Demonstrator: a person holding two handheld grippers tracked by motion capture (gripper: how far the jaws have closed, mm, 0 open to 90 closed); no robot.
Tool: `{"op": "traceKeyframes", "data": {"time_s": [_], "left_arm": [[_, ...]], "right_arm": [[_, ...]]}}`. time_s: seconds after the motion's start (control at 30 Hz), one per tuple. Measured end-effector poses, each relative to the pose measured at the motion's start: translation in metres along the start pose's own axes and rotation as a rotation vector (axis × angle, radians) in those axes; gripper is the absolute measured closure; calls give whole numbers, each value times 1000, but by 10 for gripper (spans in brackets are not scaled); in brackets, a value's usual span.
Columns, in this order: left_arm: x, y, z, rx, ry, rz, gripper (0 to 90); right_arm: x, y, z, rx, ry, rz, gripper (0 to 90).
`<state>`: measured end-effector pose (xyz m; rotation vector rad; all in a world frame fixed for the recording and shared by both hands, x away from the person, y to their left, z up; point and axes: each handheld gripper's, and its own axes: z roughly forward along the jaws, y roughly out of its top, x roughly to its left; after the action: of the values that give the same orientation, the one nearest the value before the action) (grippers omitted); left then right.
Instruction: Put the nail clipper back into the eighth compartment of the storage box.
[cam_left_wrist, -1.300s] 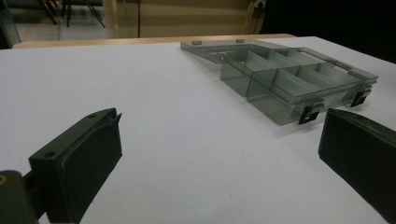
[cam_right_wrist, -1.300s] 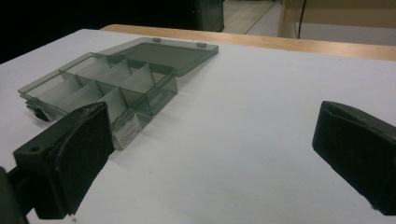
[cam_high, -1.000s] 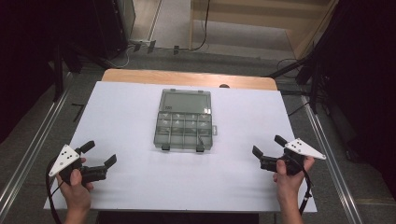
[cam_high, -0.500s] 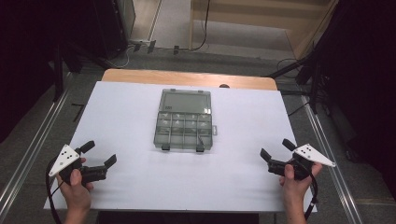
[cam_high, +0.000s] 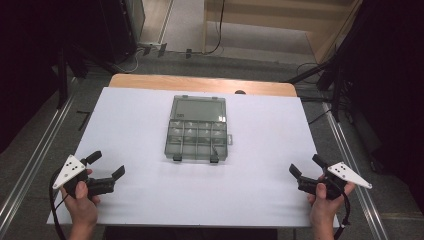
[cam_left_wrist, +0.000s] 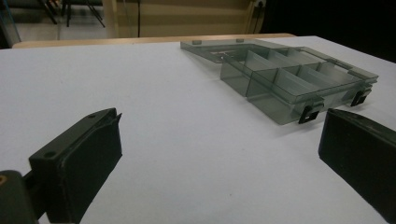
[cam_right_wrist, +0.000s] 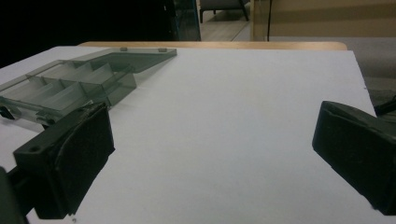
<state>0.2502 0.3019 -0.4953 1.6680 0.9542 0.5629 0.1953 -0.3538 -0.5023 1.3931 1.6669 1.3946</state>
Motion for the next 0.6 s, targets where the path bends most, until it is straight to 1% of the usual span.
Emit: {"op": "traceKeyframes", "data": {"time_s": [0.2,0.23,0.33,0.37,0.6], "left_arm": [[0,0,0,-2,-1,-1,0],[0,0,0,-2,-1,-1,0],[0,0,-1,-2,-2,0,0],[0,0,-1,-2,-3,-3,0],[0,0,0,-2,-2,-3,0]], "right_arm": [[-7,-7,-5,-1,12,5,0],[-9,-8,-6,-11,16,17,0],[-10,-9,-7,-21,20,22,0],[-12,-12,-6,-23,14,34,0],[-13,-12,-5,-27,20,43,0]]}}
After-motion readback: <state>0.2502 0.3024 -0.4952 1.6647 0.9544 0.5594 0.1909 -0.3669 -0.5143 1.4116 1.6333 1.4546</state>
